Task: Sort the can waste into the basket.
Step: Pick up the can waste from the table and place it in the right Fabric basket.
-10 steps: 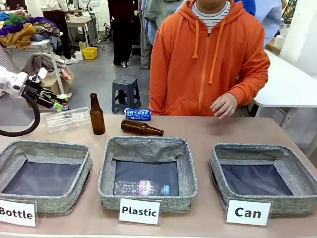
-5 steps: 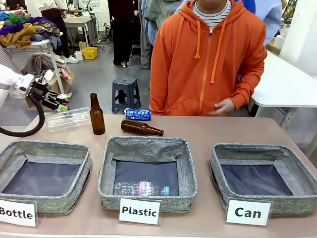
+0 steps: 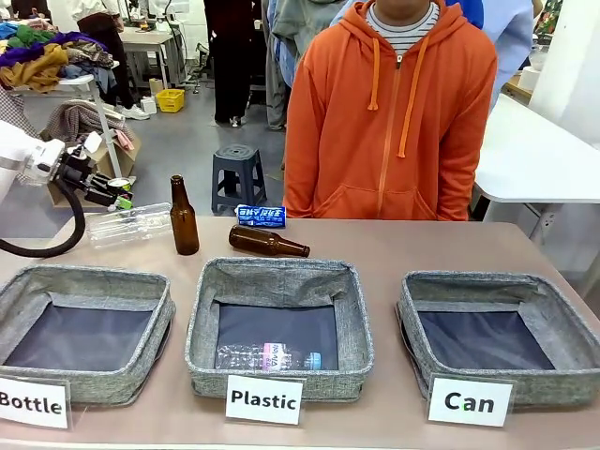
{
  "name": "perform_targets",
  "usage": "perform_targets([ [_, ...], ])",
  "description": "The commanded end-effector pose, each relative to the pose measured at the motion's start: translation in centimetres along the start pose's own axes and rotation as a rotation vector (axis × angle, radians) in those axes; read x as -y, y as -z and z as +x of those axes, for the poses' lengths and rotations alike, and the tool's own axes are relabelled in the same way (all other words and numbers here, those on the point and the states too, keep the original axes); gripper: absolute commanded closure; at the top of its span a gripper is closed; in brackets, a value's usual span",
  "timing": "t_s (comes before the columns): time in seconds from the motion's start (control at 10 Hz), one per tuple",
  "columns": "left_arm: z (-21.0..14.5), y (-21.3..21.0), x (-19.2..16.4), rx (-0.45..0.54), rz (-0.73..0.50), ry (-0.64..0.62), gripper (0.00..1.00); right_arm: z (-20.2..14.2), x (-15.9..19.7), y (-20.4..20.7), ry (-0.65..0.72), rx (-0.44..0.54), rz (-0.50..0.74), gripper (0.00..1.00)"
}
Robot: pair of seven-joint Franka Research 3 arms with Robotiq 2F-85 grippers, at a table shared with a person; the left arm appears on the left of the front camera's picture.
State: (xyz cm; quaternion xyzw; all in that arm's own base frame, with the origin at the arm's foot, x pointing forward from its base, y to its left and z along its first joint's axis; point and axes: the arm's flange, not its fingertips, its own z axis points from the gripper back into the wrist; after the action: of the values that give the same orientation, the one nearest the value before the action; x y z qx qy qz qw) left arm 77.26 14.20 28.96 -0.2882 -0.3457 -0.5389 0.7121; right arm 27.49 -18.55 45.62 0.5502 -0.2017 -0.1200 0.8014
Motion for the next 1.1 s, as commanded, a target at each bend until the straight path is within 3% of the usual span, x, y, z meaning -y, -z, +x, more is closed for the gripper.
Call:
perform_targets([
  [0.0,0.6,-1.0,-0.6,-0.012,-0.002,-0.001,1.00,0.3,-0.1,0.0,-0.026,0.013,0.022,0.00],
  [0.1,1.2,-2.2,0.2,-0.001,0.020,0.011,0.96,0.3,-0.1,0.0,-0.026,0.013,0.022,0.00],
  [0.2,2.3,-4.3,1.6,0.023,0.036,0.052,1.00,0.3,-0.1,0.0,-0.026,0.013,0.022,0.00],
  [0.5,8.3,-13.6,11.3,0.016,0.032,0.174,1.00,0.3,-0.1,0.0,-0.026,0.013,0.022,0.00],
  [0.6,9.9,-15.9,15.3,0.021,-0.048,0.173,1.00,0.3,-0.1,0.0,-0.026,0.013,0.022,0.00],
  [0.8,11.2,-17.9,23.5,-0.061,-0.265,0.281,1.00,0.3,-0.1,0.0,-0.026,0.013,0.022,0.00],
  [1.0,9.9,-15.7,29.7,-0.127,-0.369,0.279,1.00,0.3,-0.1,0.0,-0.026,0.013,0.022,0.00],
])
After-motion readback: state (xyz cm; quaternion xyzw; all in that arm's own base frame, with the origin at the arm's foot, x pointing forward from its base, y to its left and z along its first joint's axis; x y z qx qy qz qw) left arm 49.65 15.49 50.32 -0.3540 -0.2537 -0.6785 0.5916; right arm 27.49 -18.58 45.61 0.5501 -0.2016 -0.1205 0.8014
